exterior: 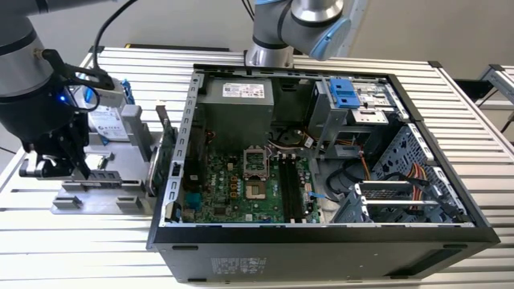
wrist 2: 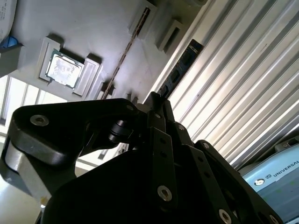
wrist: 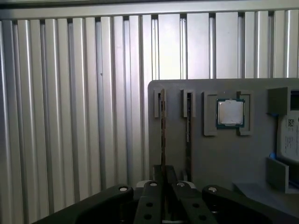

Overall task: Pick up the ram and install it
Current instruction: 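Pick up the ram and move it above insertion slot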

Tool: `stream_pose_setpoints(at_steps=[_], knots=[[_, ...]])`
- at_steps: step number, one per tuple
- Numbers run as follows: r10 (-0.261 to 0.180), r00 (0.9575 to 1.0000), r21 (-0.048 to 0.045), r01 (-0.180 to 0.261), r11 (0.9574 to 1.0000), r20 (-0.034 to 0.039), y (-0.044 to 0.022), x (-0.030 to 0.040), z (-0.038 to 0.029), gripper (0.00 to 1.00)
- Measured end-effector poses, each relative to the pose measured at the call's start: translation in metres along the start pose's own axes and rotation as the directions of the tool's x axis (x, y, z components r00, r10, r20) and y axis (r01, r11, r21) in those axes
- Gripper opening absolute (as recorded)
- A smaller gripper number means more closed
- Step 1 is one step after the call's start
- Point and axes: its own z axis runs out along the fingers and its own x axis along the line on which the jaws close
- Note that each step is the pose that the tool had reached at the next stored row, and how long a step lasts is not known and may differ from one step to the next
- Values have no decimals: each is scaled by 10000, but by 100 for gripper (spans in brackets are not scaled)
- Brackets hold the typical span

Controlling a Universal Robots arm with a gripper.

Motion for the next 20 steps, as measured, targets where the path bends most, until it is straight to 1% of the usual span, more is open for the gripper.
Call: stream_pose_setpoints(at_steps=[20], knots=[[0, 10000, -9, 0, 10000, -2, 0, 5, -137, 0]])
